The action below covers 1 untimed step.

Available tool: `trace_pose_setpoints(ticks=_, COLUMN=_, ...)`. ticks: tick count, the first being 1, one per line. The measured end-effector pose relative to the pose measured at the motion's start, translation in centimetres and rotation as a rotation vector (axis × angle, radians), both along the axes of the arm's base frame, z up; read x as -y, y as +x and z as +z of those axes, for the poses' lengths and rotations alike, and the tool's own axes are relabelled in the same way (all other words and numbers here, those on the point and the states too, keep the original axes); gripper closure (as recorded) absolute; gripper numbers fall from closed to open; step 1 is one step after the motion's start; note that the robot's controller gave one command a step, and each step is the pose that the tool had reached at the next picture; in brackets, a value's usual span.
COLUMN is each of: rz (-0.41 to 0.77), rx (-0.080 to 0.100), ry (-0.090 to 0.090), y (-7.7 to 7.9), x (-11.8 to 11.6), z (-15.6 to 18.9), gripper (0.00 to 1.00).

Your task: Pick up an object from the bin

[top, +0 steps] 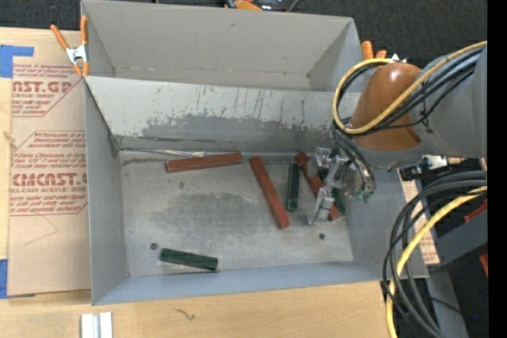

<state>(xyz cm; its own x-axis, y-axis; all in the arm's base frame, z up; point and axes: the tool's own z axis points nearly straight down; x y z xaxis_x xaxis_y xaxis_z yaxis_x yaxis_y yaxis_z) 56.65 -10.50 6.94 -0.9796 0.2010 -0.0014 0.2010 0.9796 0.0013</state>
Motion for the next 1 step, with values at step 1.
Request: trace_pose_setpoints(ticks=1, rz=-0.113, rx=-0.001, ry=0.001, y=-1.25, x=-4.24, z=0.05, gripper=0.0)
